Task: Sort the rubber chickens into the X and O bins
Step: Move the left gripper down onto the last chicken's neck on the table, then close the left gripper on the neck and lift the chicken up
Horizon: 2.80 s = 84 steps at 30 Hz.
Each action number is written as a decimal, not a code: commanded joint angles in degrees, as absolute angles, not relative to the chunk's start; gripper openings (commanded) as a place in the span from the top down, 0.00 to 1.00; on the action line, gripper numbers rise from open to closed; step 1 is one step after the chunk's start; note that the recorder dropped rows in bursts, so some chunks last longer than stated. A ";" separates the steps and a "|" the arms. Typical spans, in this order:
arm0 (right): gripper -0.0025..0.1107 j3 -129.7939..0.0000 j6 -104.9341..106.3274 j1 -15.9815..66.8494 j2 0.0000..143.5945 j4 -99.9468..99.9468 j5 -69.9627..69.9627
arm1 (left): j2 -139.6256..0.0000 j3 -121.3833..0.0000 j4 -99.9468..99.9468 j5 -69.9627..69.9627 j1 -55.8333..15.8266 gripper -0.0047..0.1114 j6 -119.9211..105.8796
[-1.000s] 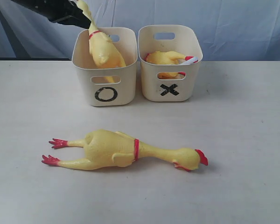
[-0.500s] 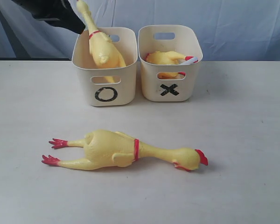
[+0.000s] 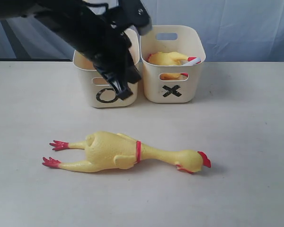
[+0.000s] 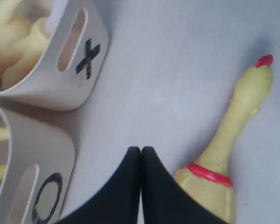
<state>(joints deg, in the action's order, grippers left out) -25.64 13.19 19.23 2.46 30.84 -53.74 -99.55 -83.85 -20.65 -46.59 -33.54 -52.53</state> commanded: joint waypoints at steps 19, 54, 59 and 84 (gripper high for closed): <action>0.99 -25.43 13.46 19.47 2.18 31.11 -53.25 | -111.78 -80.82 -19.67 -43.48 -45.28 0.52 -59.17; 0.99 -25.43 13.46 19.47 2.18 31.21 -53.28 | -120.29 -80.82 -19.61 -36.38 -47.01 0.46 -69.29; 0.99 -25.43 13.46 19.47 2.18 31.21 -53.28 | -121.33 -80.82 -19.63 -36.03 -47.01 0.46 -69.49; 0.99 -25.43 13.46 19.47 2.18 31.33 -53.28 | -118.56 -80.82 -19.82 -40.84 -47.01 0.96 -68.99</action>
